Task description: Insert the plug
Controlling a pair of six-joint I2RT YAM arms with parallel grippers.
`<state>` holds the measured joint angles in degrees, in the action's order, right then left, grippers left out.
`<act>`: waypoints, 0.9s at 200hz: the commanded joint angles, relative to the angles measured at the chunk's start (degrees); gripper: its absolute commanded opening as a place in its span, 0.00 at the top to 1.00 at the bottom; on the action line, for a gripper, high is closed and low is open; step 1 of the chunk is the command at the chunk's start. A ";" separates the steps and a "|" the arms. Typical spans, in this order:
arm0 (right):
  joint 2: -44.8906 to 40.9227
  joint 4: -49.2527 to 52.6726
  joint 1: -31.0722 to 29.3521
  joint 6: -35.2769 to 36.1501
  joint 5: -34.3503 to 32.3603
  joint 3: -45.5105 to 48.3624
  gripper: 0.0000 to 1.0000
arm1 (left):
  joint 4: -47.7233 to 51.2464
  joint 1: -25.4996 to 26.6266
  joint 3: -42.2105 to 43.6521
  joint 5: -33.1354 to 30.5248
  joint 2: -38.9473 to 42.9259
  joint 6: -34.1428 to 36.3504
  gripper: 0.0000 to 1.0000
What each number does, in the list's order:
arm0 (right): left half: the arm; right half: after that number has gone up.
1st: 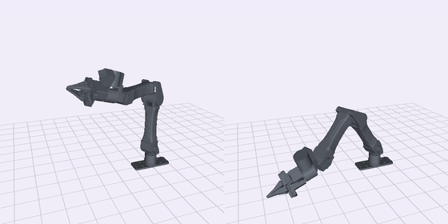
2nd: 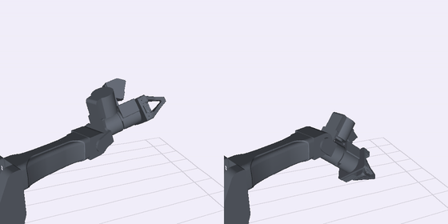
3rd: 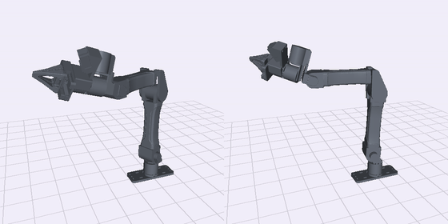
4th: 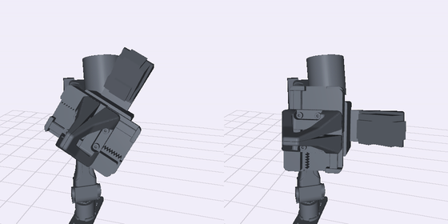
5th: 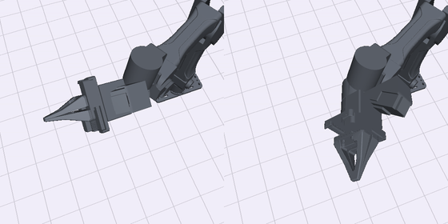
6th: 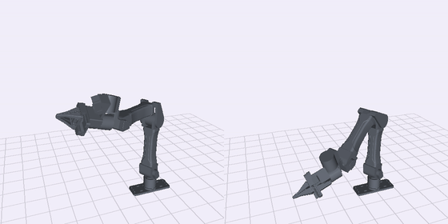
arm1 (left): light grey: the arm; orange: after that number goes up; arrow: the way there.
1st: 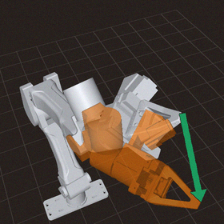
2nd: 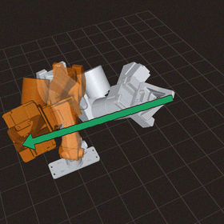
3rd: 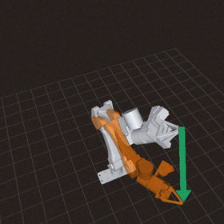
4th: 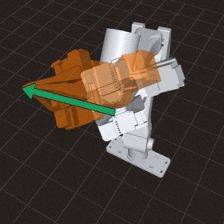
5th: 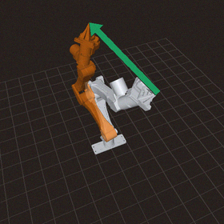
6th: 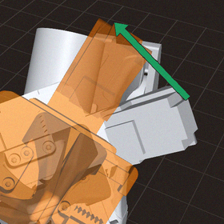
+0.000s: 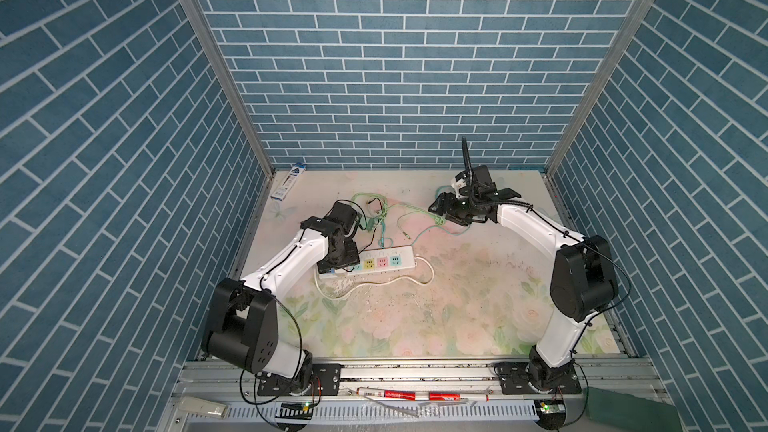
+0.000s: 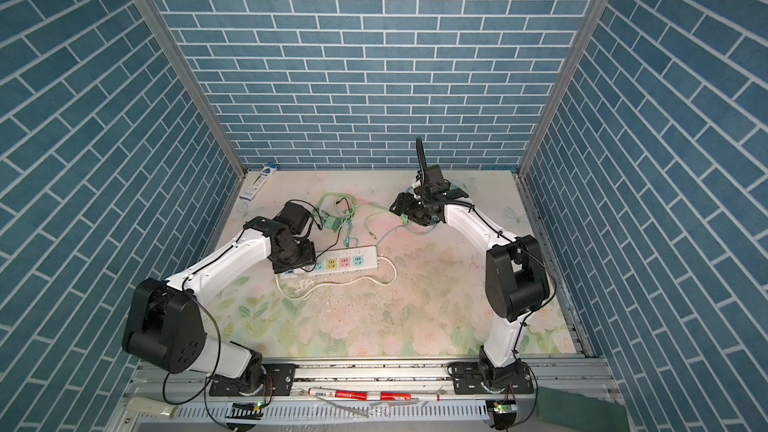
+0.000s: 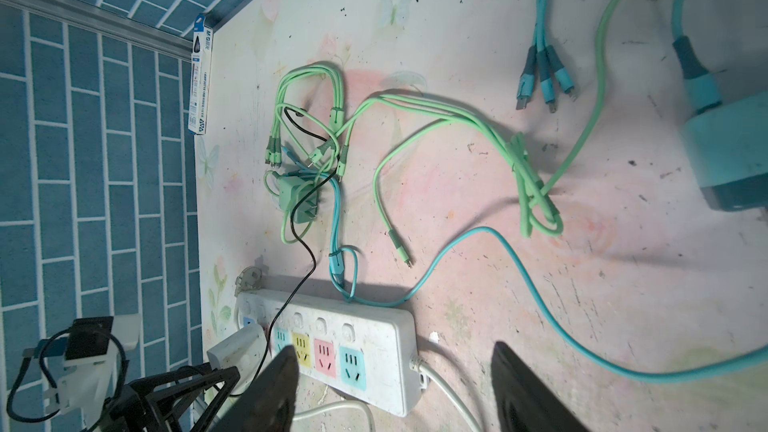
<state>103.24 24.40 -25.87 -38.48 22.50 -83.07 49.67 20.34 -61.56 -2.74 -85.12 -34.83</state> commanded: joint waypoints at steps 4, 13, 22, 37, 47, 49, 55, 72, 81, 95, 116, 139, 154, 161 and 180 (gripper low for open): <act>-1.99 -0.83 0.12 1.56 0.94 1.28 0.28 | 3.40 0.27 -1.89 -2.94 -1.18 0.77 0.34; -1.84 -0.83 0.15 1.55 1.05 1.23 0.28 | 3.50 0.31 -2.07 -2.92 -1.44 1.07 0.36; -1.77 -0.92 0.20 1.56 1.14 1.22 0.28 | 3.21 0.29 -2.07 -2.64 -1.49 1.00 0.37; -1.62 -0.91 0.21 1.65 1.36 1.10 0.28 | 2.69 0.22 -1.98 -2.53 -1.61 0.93 0.38; -1.55 -0.84 0.29 1.65 1.53 0.99 0.28 | 2.42 0.23 -1.98 -2.49 -1.73 0.87 0.39; -1.49 -0.80 0.31 1.65 1.50 0.94 0.28 | 2.38 0.27 -1.98 -2.39 -1.85 0.81 0.40; -1.44 -0.83 0.29 1.65 1.58 0.87 0.28 | 2.20 0.20 -1.98 -2.19 -2.04 0.77 0.40; -1.29 -0.74 0.38 1.74 1.67 0.75 0.28 | 1.93 0.30 -2.02 -1.52 -2.67 0.86 0.44; -1.29 -0.68 0.45 1.74 1.67 0.83 0.28 | 1.88 0.31 -2.07 -1.39 -2.94 0.82 0.45; -1.20 -0.70 0.56 1.74 1.67 0.87 0.28 | 1.75 0.30 -2.07 -1.12 -3.14 0.92 0.47; -1.11 -0.74 0.71 1.74 1.82 0.82 0.28 | 1.75 0.30 -2.38 -1.04 -3.51 1.01 0.50; -1.11 -0.59 0.73 1.74 1.88 0.83 0.28 | 1.66 0.30 -2.86 -0.92 -4.23 1.08 0.55; -0.94 -0.58 0.90 1.83 1.93 0.80 0.29 | 1.57 0.30 -3.21 -0.87 -4.92 1.09 0.59; -0.85 -0.56 0.98 1.83 1.93 0.84 0.29 | 1.57 0.29 -3.45 -0.84 -5.21 1.19 0.61; -0.59 -0.60 1.08 1.83 2.02 0.81 0.29 | 2.01 0.24 -4.15 -1.00 -6.38 1.36 0.63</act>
<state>103.24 23.97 -25.23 -38.48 23.81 -83.07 50.81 20.34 -64.23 -3.57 -89.93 -33.56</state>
